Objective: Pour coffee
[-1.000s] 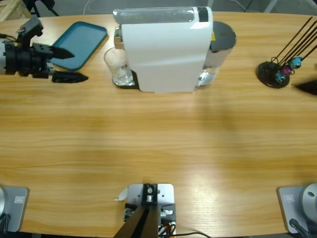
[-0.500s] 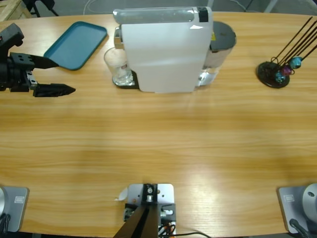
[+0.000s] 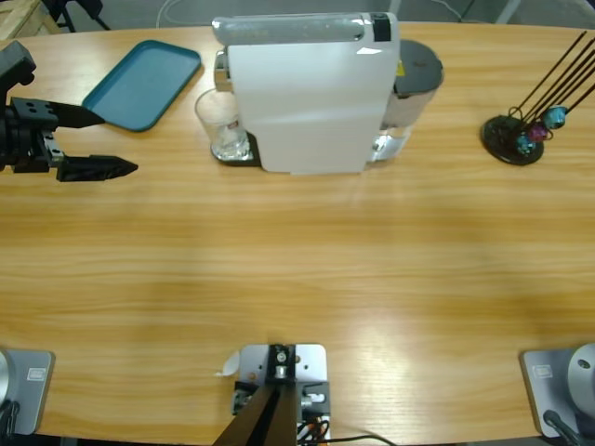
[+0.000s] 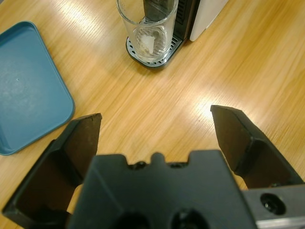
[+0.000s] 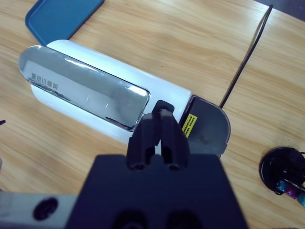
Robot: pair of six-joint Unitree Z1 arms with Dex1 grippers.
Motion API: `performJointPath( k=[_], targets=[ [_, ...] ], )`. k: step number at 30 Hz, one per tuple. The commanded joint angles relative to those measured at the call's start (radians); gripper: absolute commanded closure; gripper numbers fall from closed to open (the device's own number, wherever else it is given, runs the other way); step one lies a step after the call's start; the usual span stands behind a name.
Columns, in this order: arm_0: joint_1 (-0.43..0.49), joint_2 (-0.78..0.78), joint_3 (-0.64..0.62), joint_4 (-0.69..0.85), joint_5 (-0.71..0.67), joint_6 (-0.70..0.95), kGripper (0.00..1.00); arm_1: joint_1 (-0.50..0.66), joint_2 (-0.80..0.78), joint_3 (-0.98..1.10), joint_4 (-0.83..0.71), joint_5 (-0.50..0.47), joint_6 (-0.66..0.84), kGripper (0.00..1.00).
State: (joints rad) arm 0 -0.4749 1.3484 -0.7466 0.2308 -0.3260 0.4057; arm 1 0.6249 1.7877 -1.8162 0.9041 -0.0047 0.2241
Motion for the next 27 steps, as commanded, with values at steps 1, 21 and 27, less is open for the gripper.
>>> performJointPath(
  k=[1, 21, 27],
  targets=[
    [-0.013, -0.019, 0.037, 0.013, 0.008, -0.01, 0.0, -0.013, 0.064, 0.015, 0.007, 0.013, -0.012, 1.0],
    [-0.013, 0.014, 0.039, 0.009, 0.004, -0.01, 0.0, -0.03, 0.076, 0.066, -0.01, 0.019, -0.017, 1.0],
    [-0.013, 0.032, 0.042, 0.009, -0.006, -0.008, 0.0, -0.029, 0.067, 0.062, -0.011, 0.013, -0.027, 1.0]
  ],
)
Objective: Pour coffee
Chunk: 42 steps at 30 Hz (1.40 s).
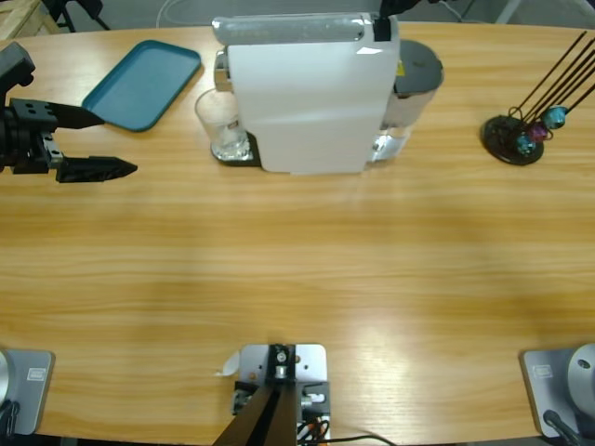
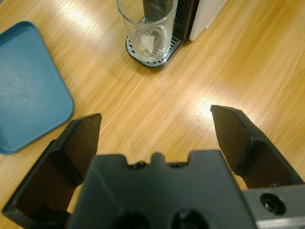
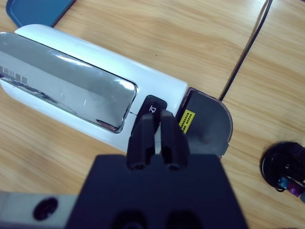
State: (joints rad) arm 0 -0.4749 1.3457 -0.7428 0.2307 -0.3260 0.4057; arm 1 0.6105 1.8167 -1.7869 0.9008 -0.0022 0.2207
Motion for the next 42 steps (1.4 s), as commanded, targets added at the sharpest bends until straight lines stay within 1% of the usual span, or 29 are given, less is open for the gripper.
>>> performJointPath(
  k=[1, 20, 31, 33, 35, 36, 37, 38, 42],
  targets=[
    [-0.013, 0.035, 0.037, 0.008, -0.007, -0.008, 0.0, -0.014, 0.037, 0.029, -0.008, 0.01, -0.025, 1.0],
    [-0.013, 0.042, 0.039, 0.007, -0.008, -0.008, 0.0, -0.001, 0.057, 0.008, -0.018, 0.007, -0.04, 1.0],
    [-0.013, 0.044, 0.04, 0.007, -0.015, -0.008, 0.0, 0.018, 0.068, 0.046, 0.011, -0.01, -0.041, 1.0],
    [-0.013, 0.043, 0.04, 0.007, -0.016, -0.008, 0.0, 0.024, 0.055, 0.046, 0.006, -0.01, -0.061, 1.0],
    [-0.013, 0.038, 0.038, 0.007, -0.016, -0.008, 0.0, 0.03, 0.022, 0.008, -0.014, 0.004, -0.12, 1.0],
    [-0.013, 0.035, 0.036, 0.007, -0.016, -0.008, 0.0, 0.037, 0.011, -0.034, -0.002, 0.003, -0.135, 0.636],
    [-0.013, 0.033, 0.035, 0.007, -0.016, -0.008, 0.0, 0.04, 0.0, -0.078, 0.016, 0.004, -0.136, 0.048],
    [-0.014, 0.033, 0.034, 0.007, -0.016, -0.008, 0.0, 0.04, -0.013, -0.114, 0.034, -0.001, -0.136, 0.0],
    [-0.013, 0.033, 0.029, 0.007, -0.023, -0.008, 0.0, 0.054, -0.048, -0.151, 0.07, -0.006, -0.135, 0.0]
  ],
)
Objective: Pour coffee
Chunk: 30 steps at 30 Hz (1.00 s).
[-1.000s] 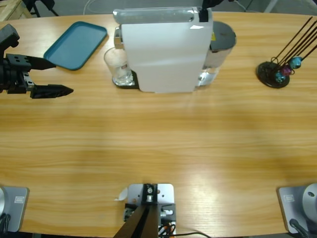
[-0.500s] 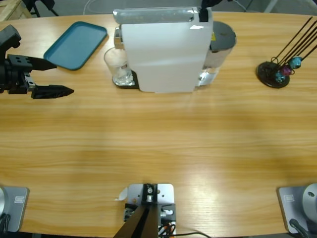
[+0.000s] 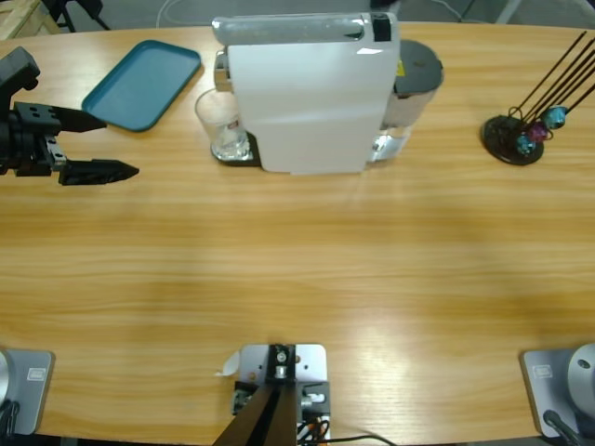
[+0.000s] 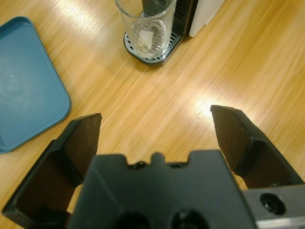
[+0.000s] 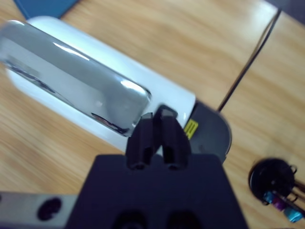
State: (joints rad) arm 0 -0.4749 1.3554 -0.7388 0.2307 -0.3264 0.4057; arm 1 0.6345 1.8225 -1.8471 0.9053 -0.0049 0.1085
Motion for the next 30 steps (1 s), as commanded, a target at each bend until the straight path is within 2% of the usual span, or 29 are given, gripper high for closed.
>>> performJointPath(
  k=[1, 30],
  targets=[
    [-0.014, 0.024, 0.025, 0.007, -0.026, -0.008, 0.0, 0.032, -0.056, -0.079, 0.073, -0.003, -0.02, 0.0],
    [-0.022, 0.005, -0.001, 0.006, -0.025, -0.008, 0.0, 0.029, -0.037, 0.011, 0.077, 0.016, 0.0, 0.0]
  ],
)
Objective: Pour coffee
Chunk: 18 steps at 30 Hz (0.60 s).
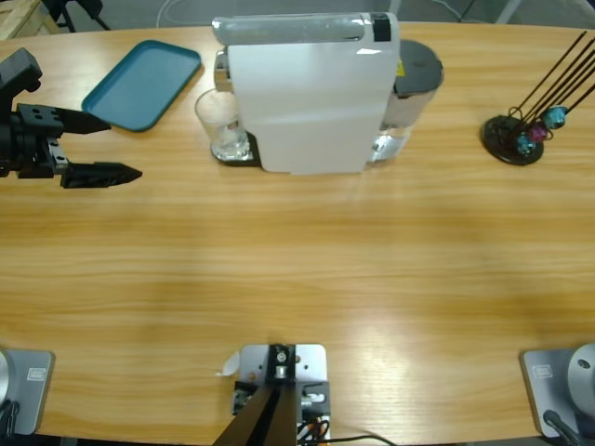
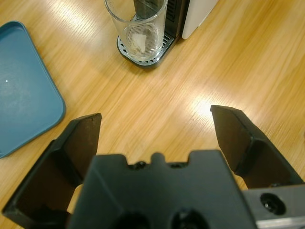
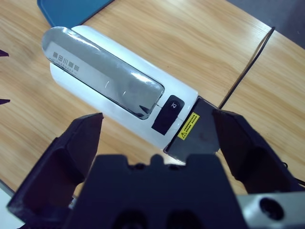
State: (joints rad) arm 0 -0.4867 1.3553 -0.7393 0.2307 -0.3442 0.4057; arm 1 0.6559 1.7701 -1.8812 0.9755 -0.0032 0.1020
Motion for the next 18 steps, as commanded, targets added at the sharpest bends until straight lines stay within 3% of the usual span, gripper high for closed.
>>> performJointPath(
  k=[1, 18],
  targets=[
    [-0.01, 0.004, 0.0, 0.006, -0.007, -0.009, 0.0, 0.007, 0.015, 0.045, 0.006, 0.015, 0.007, 0.0],
    [-0.01, -0.041, -0.014, 0.006, -0.013, -0.01, 0.0, 0.007, -0.001, 0.053, 0.015, 0.008, -0.002, 0.0]
  ],
)
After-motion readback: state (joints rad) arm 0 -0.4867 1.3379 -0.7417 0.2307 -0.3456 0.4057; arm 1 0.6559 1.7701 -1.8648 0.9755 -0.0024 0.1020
